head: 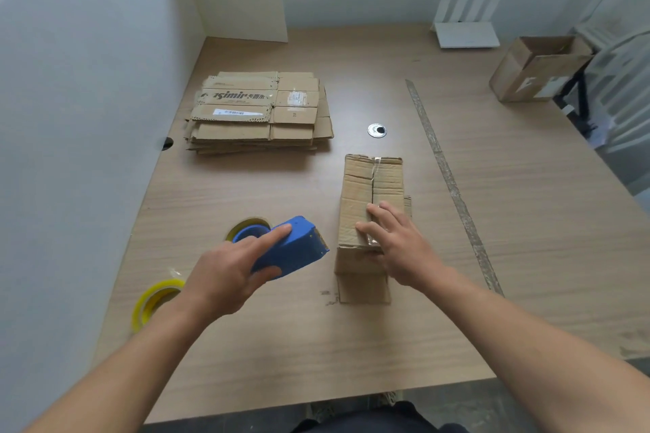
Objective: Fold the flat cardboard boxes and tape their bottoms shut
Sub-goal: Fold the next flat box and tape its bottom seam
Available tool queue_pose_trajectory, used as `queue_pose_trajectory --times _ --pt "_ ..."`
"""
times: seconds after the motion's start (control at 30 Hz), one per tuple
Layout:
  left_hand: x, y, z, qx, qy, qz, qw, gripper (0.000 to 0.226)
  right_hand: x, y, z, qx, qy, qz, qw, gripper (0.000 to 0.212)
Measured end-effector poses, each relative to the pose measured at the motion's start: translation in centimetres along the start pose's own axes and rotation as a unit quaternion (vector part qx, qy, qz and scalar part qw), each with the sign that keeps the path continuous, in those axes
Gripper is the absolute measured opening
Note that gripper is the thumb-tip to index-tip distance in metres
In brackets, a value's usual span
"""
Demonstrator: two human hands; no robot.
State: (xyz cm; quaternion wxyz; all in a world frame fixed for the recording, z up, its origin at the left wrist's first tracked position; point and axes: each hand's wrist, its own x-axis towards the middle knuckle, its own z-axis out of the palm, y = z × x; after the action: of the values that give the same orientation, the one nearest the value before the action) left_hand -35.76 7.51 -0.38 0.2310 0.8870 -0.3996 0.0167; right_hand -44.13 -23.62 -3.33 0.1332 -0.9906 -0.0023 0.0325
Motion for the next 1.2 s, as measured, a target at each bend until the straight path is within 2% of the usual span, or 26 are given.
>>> queue_pose_trajectory --times 0.07,0.13,0.23,0.33,0.4,0.5,0.57,0.7,0.87,0.97,1.07,1.2 --pt "0.2 0.1 -0.2 0.037 0.051 0.071 0.995 0.053 -0.1 0.0 -1.1 -0.025 -0.031 0.0 0.999 0.062" --pt "0.2 -0.1 -0.3 0.064 0.07 0.126 0.988 0.048 -0.4 -0.6 -2.4 -0.013 0.009 -0.004 1.0 0.062" --pt "0.3 0.0 -0.4 0.077 0.093 0.166 0.979 0.044 -1.0 -2.9 -4.3 0.138 0.104 -0.007 0.985 0.058" --pt "0.8 0.4 -0.6 0.07 0.09 0.18 0.977 0.045 -1.1 -4.8 -5.2 0.246 0.087 -0.021 0.965 0.059" --pt "1.1 0.7 -0.6 0.064 0.079 0.195 0.976 0.048 -0.9 -5.4 -5.2 0.276 0.07 -0.024 0.958 0.053" --pt "1.3 1.3 -0.7 0.053 0.062 0.208 0.975 0.051 -0.8 -5.9 -5.0 0.296 0.094 -0.028 0.95 0.027" --pt "1.5 1.6 -0.7 0.046 0.055 0.203 0.976 0.052 -0.9 -5.8 -4.7 0.306 0.114 -0.012 0.945 0.012" --pt "1.8 2.5 -0.9 0.022 0.016 0.199 0.98 0.056 -1.7 -4.9 -4.5 0.305 0.119 0.037 0.944 0.01" --pt "3.2 3.4 -1.7 -0.033 -0.133 0.108 0.985 0.066 -3.3 -3.7 -4.2 0.301 0.116 0.09 0.942 0.012" --pt "4.5 3.3 -1.9 -0.044 -0.202 0.076 0.975 0.073 -4.4 -3.2 -4.0 0.3 0.128 0.128 0.936 0.014" --pt "4.9 2.1 -3.6 -0.059 -0.237 0.031 0.969 0.063 -6.5 -0.2 -4.6 0.328 0.157 0.196 0.911 0.018" --pt "6.3 1.2 -5.6 -0.138 -0.306 -0.04 0.941 0.064 -8.1 2.0 -4.5 0.347 0.135 0.242 0.896 0.021"
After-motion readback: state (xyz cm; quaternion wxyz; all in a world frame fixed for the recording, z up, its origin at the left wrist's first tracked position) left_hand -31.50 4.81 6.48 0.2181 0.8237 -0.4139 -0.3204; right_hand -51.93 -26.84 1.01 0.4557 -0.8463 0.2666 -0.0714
